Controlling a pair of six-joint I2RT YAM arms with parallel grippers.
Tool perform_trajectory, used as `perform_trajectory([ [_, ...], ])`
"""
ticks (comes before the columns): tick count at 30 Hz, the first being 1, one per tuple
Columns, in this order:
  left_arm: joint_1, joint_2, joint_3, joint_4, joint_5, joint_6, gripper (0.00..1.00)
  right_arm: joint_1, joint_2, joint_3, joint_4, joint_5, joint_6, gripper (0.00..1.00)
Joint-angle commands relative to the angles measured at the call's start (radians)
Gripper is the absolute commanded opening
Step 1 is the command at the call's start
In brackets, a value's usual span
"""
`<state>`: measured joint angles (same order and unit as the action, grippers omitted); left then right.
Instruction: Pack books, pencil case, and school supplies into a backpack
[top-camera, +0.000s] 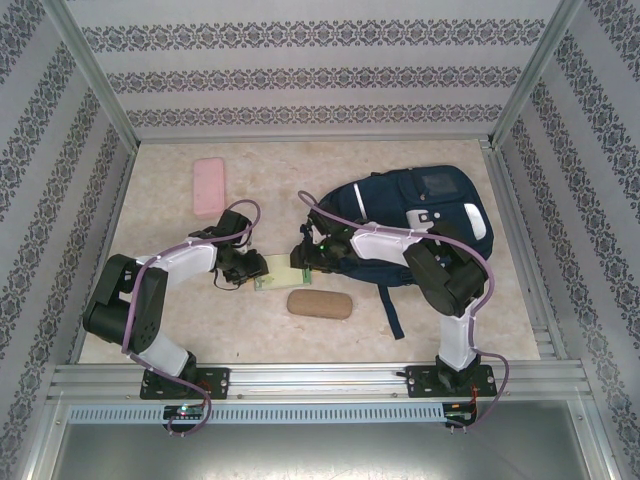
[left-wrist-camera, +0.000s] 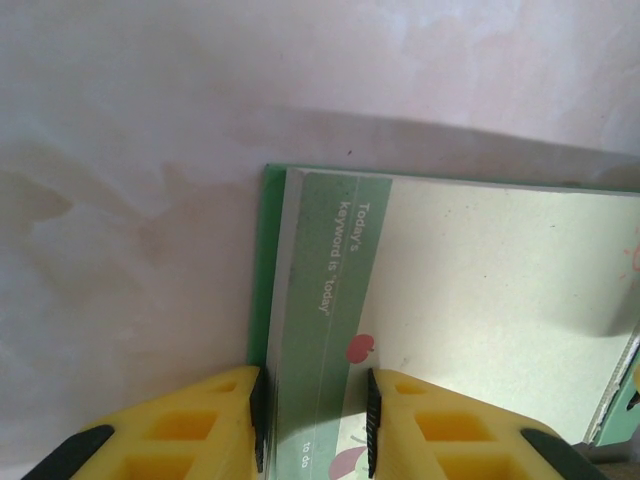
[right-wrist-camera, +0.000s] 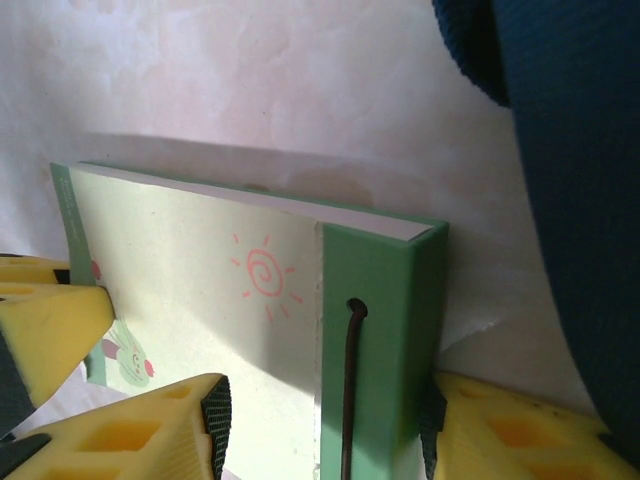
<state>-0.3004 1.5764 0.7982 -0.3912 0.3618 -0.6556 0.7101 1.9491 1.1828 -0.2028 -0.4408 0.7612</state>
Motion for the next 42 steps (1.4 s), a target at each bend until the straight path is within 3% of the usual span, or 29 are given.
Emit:
perform_trajectory([
  [1, -0.010, 0.060, -0.034, 0.057, 0.043, -0.013, 0.32, 0.063, -0.026, 0.004, 0.333, -0.357, 0.053, 0.53],
  [6, -0.008, 0.058, -0.026, 0.055, 0.053, -0.011, 0.31, 0.043, -0.080, -0.054, 0.493, -0.434, 0.154, 0.50],
  [10, -0.008, 0.051, -0.014, 0.044, 0.055, -0.005, 0.31, 0.037, -0.094, -0.045, 0.426, -0.398, 0.115, 0.46],
  [13, -0.008, 0.040, -0.007, 0.029, 0.051, -0.003, 0.31, 0.025, -0.081, -0.043, 0.352, -0.345, 0.084, 0.34],
  [16, -0.001, 0.019, -0.001, 0.013, 0.048, 0.001, 0.32, 0.010, -0.083, -0.035, 0.248, -0.277, 0.041, 0.11],
  [19, 0.021, -0.023, 0.014, -0.005, 0.067, -0.009, 0.40, -0.014, -0.118, -0.050, 0.235, -0.259, 0.035, 0.00],
  [23, 0.063, -0.102, 0.030, 0.017, 0.120, -0.070, 0.61, -0.065, -0.205, -0.064, 0.242, -0.239, 0.033, 0.00],
  [29, 0.112, -0.156, 0.037, 0.224, 0.281, -0.246, 0.79, -0.161, -0.270, -0.046, 0.323, -0.336, 0.105, 0.00],
  [36, 0.142, -0.120, 0.041, 0.587, 0.445, -0.477, 0.82, -0.208, -0.303, 0.012, 0.337, -0.414, 0.128, 0.00],
  [42, 0.153, -0.060, 0.045, 0.763, 0.514, -0.584, 0.75, -0.212, -0.312, 0.026, 0.358, -0.460, 0.140, 0.00],
])
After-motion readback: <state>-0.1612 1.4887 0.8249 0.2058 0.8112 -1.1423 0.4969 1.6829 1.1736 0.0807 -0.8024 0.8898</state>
